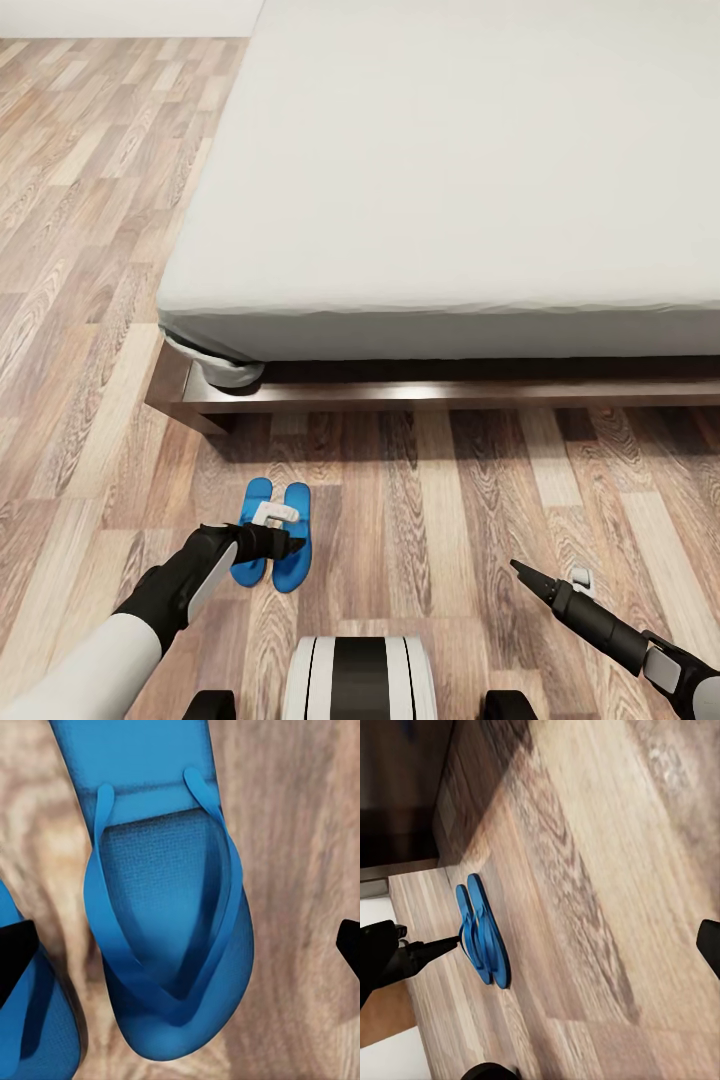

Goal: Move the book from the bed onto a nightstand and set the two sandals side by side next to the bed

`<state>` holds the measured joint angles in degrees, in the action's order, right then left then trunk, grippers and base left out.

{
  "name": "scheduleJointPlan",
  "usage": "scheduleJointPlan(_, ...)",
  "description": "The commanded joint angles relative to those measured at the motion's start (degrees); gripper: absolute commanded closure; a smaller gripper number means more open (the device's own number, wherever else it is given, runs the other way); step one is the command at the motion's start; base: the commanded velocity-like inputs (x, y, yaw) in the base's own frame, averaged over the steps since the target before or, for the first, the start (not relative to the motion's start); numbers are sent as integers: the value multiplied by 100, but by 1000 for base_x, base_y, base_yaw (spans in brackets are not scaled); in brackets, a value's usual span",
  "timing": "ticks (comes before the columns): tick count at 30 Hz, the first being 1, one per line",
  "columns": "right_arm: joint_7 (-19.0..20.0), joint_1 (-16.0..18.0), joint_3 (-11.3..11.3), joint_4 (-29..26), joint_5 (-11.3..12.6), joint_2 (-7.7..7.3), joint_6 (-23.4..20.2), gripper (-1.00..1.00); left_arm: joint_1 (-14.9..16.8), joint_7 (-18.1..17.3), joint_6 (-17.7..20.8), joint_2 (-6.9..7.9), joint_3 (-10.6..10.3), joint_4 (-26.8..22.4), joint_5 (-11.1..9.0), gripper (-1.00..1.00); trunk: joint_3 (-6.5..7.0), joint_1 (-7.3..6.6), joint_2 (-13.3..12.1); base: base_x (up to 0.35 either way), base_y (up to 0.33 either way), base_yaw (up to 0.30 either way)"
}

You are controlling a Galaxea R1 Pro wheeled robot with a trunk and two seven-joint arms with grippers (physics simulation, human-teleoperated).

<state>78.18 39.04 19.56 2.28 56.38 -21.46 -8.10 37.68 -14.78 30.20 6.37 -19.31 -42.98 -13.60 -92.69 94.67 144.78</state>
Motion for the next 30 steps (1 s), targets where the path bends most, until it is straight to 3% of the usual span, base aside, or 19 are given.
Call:
scheduleJointPlan(1,31,7,48,17,58,1,-60,-100,1,10,29,8,-16,-5,-41,-100,-3,-1,1,0,0,0)
scheduleJointPlan(10,31,8,42,27,51,1,-60,-100,3,0,42,58,8,6,-70,-100,-3,-1,1,0,0,0)
scheduleJointPlan(19,31,7,34,34,18,1,-61,-100,-1,-87,57,123,20,21,-101,-100,196,-24,-11,0,0,0)
scheduleJointPlan(30,31,7,31,44,-2,1,-80,-100,-1,-973,42,206,46,73,-79,-100,440,-52,-25,0,0,0)
